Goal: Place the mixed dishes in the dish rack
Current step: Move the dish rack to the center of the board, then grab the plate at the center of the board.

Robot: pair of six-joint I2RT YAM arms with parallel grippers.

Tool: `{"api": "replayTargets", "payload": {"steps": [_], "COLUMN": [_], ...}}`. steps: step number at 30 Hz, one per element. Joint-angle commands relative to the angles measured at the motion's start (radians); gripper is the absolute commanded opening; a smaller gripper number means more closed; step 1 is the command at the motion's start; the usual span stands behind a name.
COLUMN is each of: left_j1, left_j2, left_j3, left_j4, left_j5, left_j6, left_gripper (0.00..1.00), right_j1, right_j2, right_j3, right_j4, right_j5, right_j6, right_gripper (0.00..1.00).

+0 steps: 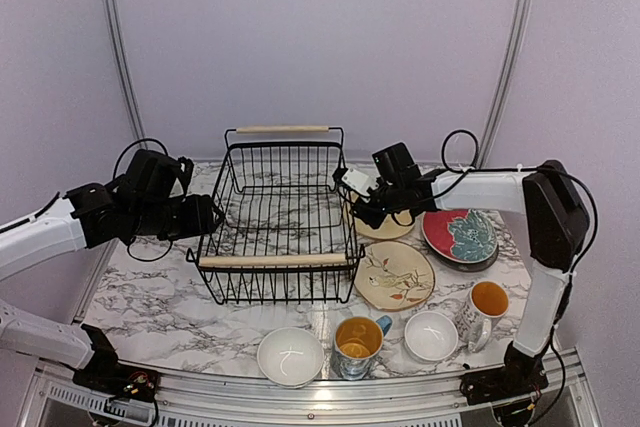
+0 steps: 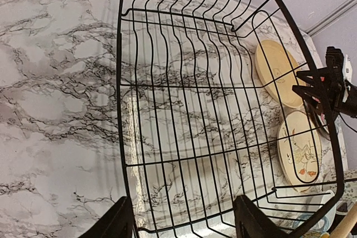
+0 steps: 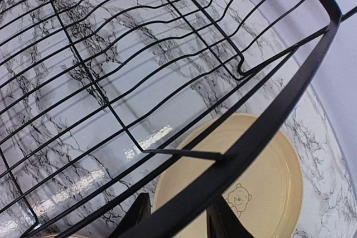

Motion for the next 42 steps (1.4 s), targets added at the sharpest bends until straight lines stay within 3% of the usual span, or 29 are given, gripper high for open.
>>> {"api": "replayTargets", "payload": {"steps": [1, 10, 18, 25, 32, 42], "left_j1": [0.006, 0.013, -0.046, -0.141, -0.297, -0.4], "left_j2": [-0.056, -0.116, -0.113, 0.001, 0.233, 0.507], "left_j3": [0.067, 0.15, 0.168, 0.265, 0.45, 0.575], "left_j4": [-0.065, -0.032, 0.055, 0.13, 0.181, 0.271], "left_j5": [-0.117, -0.084, 0.019, 0.029, 0.004, -0.005], "left_j6": [0.018, 0.063, 0.224, 0.286, 0.32, 0.239], "left_gripper": [0.66, 0.67, 0.62, 0.57, 0.56, 0.56], "right_j1": [0.06, 0.006, -0.296, -0.547, -0.794, -0.946], "right_j2": [0.064, -0.059, -0.358, -0.58, -0.565, -0.385], "right_j3": [0.13, 0.069, -0.044, -0.224, -0.264, -0.216], "right_j4": [-0.006, -0.021, -0.105, -0.182, -0.258, -0.306], "right_j5": [0.039, 0.048, -0.164, -0.16, -0.245, -0.309], "right_j6": [0.005, 0.005, 0.08, 0.026, 0.015, 0.027], "right_gripper": [0.33, 0.37, 0.42, 0.46, 0.45, 0.45]}}
